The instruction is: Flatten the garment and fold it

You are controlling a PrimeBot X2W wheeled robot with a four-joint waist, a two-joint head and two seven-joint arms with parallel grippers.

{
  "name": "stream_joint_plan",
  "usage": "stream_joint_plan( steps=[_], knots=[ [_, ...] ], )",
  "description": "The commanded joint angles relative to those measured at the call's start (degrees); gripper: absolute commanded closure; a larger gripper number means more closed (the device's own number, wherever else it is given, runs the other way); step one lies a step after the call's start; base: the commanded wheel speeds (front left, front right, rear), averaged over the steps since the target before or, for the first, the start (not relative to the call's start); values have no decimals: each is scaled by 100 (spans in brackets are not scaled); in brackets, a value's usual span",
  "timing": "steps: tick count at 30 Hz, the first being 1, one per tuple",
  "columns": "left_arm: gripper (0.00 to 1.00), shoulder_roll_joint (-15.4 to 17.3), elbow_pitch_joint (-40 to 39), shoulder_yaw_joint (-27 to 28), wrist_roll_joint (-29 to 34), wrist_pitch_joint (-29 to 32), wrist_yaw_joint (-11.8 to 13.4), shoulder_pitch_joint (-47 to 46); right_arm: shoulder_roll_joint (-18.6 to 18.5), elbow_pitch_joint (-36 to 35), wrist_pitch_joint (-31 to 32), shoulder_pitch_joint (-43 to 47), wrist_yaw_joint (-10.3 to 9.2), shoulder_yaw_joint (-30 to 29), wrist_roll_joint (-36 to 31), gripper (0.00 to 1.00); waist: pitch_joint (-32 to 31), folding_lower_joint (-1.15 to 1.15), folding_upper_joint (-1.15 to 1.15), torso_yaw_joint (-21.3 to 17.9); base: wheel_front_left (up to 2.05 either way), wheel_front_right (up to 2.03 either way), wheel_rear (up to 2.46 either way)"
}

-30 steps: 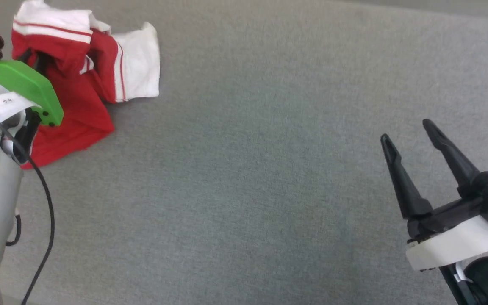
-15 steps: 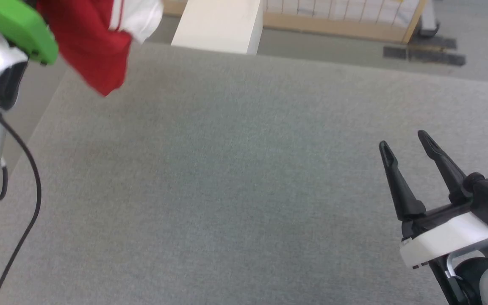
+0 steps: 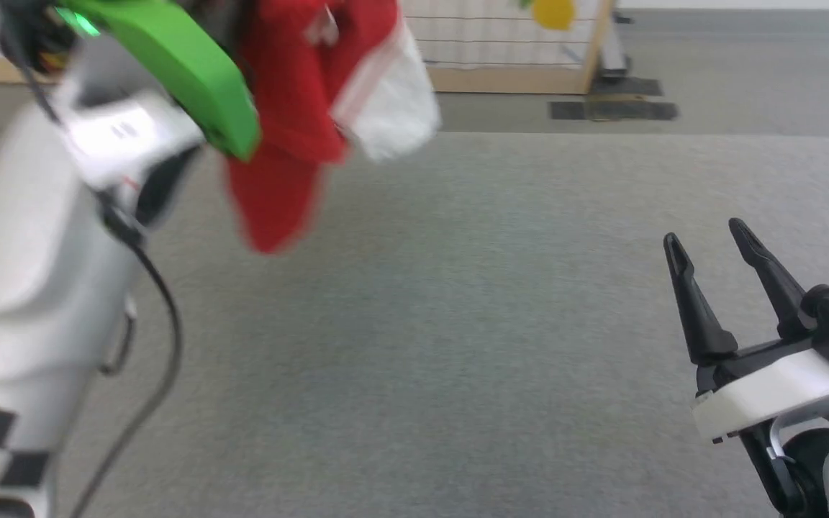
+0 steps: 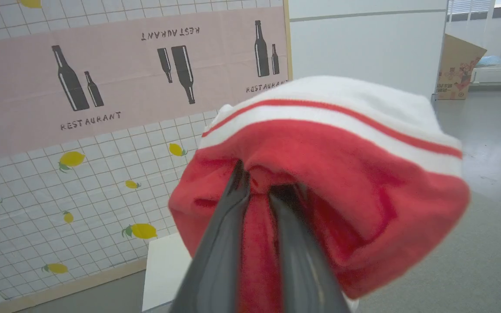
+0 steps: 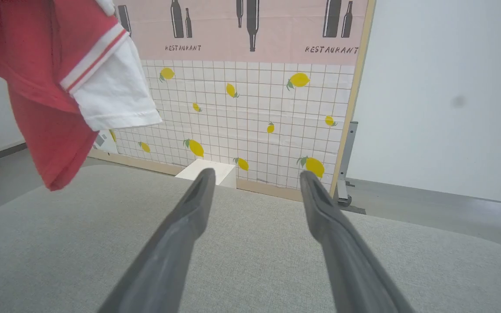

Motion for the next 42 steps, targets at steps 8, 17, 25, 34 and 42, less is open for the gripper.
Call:
stream_joint_plan(
  steps=[8,17,25,34,42],
  knots=[
    [100,-551,-472,-436,85,-244,529,1005,-11,79,-116,-198,-8,-19,-62,0,478,1,0,-986,0,0,0],
    [100,-680,198,-1115,609,-483,592,1521,79,110,-193,-254,-8,108,-110,0,1008,1,0,-1241,0,0,0],
    [0,-769,1044,-1415,798,-750,468,1611,97,169,-205,-240,-8,189,-130,0,1150,1,0,-1035,0,0,0],
    [0,-758,891,-1215,473,-1015,403,1802,-36,327,-65,-64,-8,-4,-64,0,444,1,0,-474,0,0,0],
    [0,-301,464,-741,173,-1045,806,2243,-122,446,78,191,-8,13,45,0,-159,1,0,-9,0,0,0]
  ],
)
